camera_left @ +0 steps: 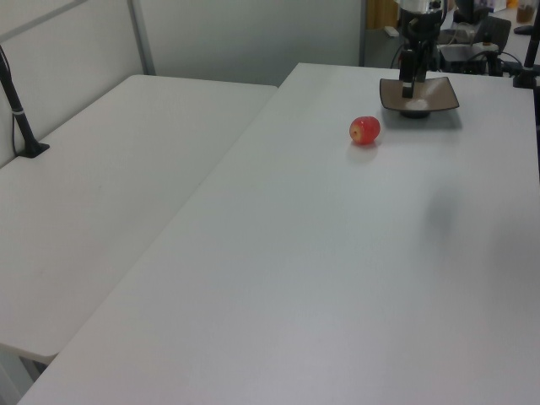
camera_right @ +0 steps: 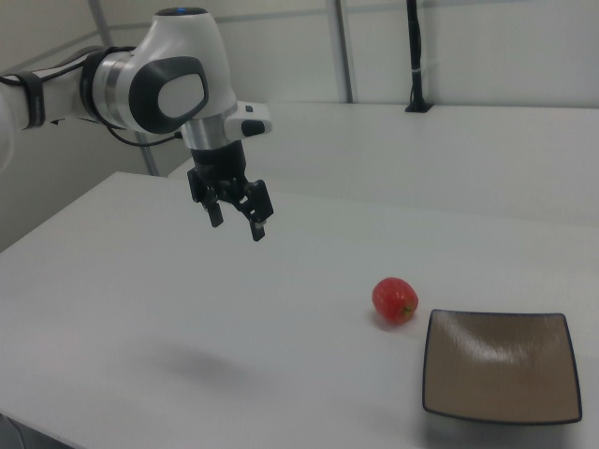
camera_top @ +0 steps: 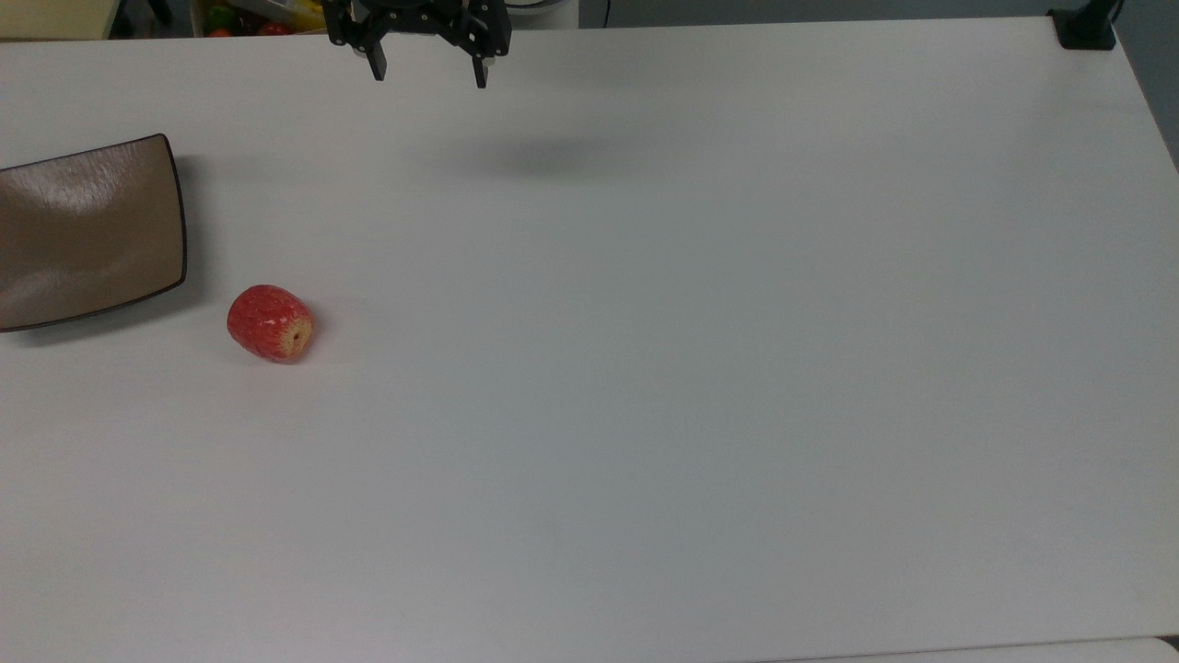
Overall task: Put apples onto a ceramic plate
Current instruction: 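Move the open gripper toward the red apple beside the plate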
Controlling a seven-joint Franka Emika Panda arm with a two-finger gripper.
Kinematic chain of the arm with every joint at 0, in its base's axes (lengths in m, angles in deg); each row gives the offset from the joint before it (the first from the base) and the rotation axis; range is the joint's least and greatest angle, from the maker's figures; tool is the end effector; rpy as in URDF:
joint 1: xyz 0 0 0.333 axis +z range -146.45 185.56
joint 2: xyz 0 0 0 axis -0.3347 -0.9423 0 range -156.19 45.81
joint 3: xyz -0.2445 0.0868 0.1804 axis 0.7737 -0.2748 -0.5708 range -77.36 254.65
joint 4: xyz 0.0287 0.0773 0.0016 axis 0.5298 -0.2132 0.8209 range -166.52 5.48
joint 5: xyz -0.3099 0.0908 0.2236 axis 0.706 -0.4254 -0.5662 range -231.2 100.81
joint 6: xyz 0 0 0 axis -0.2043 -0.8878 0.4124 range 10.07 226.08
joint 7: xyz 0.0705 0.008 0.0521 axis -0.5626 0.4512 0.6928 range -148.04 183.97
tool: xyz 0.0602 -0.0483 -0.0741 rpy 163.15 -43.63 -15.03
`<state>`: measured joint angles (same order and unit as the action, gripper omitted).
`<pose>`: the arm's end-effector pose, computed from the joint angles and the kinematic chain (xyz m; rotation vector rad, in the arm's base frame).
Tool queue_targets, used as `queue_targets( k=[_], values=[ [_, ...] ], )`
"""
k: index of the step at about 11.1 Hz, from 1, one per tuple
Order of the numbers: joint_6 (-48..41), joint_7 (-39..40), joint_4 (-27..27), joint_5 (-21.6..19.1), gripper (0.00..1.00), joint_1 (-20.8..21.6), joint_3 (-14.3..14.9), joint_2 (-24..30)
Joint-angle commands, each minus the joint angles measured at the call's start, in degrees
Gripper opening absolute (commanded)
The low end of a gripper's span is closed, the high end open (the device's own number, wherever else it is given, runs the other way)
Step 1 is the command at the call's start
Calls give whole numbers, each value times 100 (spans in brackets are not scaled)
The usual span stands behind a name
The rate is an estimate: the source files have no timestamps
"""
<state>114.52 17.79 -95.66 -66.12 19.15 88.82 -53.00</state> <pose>0.5521 -0.0043 0.5401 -3.1256 0.0262 -0.0138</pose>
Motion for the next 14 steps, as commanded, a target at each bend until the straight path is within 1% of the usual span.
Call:
queue_targets(
  k=[1, 6, 7, 9, 11, 12, 14],
  values=[
    [176, 115, -139, -39, 100, 5, 27, 115],
    [194, 70, -103, -39, 100, -82, 53, 123],
    [255, 218, -103, 30, 100, -135, 62, 106],
    [606, 971, -112, 145, 100, -275, 79, 27],
    [1009, 2043, -112, 259, 100, -459, 149, -148],
    [1185, 2474, -95, 373, 100, -530, 150, -332],
    [1668, 3327, -77, 890, 100, -618, 150, -596]
  ],
)
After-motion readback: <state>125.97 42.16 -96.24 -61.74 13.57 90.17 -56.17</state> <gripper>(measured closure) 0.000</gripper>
